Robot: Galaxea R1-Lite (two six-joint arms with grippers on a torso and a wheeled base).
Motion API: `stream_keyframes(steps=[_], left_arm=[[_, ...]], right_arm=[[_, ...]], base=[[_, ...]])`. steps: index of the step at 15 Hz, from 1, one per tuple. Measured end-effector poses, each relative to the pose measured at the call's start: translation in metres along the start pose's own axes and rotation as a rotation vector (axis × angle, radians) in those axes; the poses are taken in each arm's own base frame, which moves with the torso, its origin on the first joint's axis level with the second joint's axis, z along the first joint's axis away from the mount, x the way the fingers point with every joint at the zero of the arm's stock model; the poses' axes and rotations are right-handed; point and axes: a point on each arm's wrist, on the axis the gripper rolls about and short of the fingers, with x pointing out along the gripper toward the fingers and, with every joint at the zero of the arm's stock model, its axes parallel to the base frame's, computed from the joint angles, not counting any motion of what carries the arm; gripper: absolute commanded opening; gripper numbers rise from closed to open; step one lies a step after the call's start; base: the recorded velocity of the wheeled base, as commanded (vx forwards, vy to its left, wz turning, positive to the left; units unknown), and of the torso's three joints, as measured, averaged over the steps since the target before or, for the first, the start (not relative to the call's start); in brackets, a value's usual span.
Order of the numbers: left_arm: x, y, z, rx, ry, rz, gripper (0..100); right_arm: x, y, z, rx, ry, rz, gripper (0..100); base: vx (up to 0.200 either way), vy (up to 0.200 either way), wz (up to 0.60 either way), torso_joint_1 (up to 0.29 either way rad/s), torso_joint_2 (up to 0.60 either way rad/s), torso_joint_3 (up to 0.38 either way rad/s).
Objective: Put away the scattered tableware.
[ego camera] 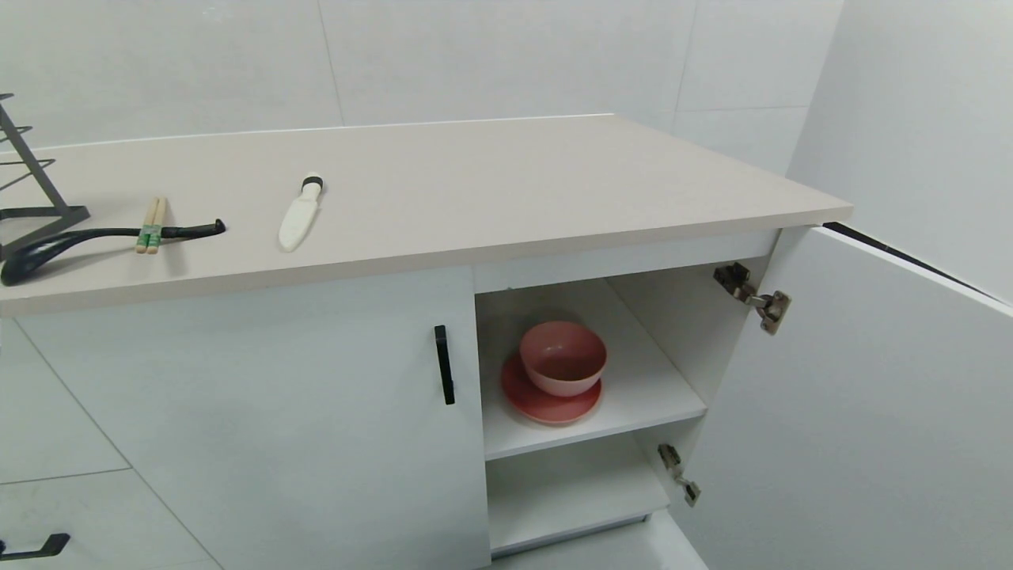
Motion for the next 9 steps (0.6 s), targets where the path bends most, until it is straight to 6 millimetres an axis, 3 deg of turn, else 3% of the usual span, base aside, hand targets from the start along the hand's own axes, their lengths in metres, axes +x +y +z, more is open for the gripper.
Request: stream_keyframes(steps=[1,9], left_arm=[[-0.0001,0.0011,-0.0009,-0.003,0.012,0.050,100],[-0.0010,0.0029,-0.0076,0.005,0.099,0.351,100]], right_arm=[[-0.0006,0.0001,-0.0072,0.016,0.068,-0.008,100],[-0.0007,-0.0002,-0.0043,-0.018,0.037,-0.019,100]], base=[[0.000,0.000,0.00,0.000,0.00,0.000],[0.000,0.000,0.00,0.000,0.00,0.000]])
